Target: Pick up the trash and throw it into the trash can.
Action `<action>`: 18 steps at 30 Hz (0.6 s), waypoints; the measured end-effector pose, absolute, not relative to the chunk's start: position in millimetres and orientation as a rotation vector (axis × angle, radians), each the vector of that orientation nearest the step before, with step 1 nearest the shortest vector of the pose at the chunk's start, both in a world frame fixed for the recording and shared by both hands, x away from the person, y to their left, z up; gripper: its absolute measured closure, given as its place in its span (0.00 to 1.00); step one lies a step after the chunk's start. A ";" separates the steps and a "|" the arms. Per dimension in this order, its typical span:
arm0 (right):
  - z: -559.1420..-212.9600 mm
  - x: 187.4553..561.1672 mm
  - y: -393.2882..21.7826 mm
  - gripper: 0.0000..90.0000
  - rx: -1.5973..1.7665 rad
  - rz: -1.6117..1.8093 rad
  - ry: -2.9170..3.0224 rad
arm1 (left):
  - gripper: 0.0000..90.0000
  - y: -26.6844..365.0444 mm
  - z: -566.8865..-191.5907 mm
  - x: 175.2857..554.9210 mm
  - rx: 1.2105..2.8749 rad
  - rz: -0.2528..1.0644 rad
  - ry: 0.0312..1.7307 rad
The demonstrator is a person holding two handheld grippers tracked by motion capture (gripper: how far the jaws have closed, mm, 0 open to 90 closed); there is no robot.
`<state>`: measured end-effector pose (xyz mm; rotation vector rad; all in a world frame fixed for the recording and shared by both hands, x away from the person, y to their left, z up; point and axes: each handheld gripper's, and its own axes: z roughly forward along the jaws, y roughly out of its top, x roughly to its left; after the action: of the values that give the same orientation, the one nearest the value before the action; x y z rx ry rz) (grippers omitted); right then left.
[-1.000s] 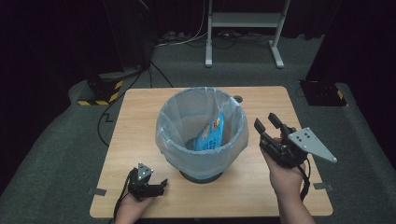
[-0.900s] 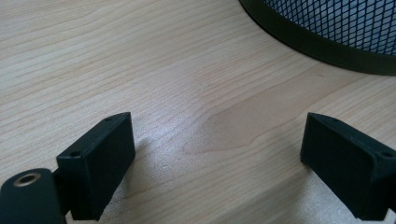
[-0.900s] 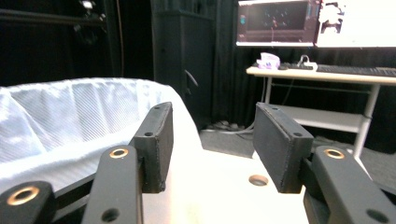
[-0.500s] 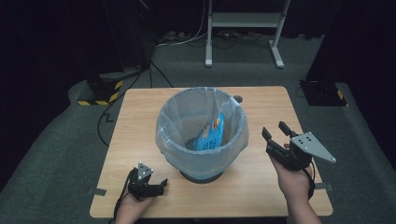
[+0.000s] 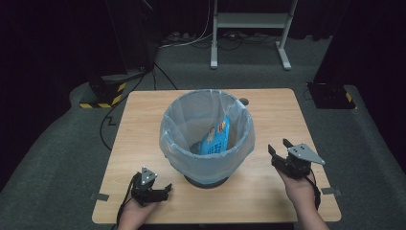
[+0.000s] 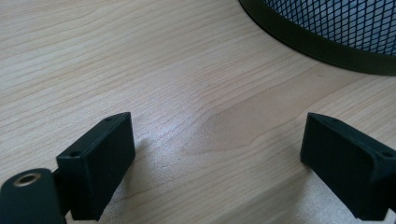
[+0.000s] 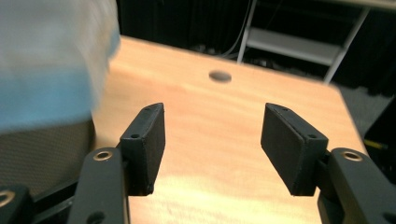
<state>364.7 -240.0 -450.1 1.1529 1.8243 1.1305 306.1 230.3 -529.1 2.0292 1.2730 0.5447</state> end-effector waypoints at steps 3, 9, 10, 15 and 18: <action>-462.2 367.1 -242.8 0.44 1.185 1.107 1.846 | 0.11 230.2 -529.1 306.1 2.028 0.545 1.274; -495.2 374.2 -253.5 0.40 1.312 1.014 1.946 | 0.11 230.2 -529.1 306.1 2.028 0.545 1.273; -500.1 375.5 -255.5 0.38 1.350 0.996 1.965 | 0.11 230.2 -529.1 306.1 2.028 0.545 1.274; -522.6 379.1 -263.9 0.32 1.476 0.884 2.025 | 0.11 230.2 -529.1 306.1 2.029 0.545 1.273; -522.9 376.4 -268.3 0.31 1.477 0.877 2.041 | 0.11 230.0 -529.1 306.4 2.030 0.545 1.272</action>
<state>376.4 -268.3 -522.9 1.4766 2.0406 0.8768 306.4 230.0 -529.1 2.0303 1.2722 0.5449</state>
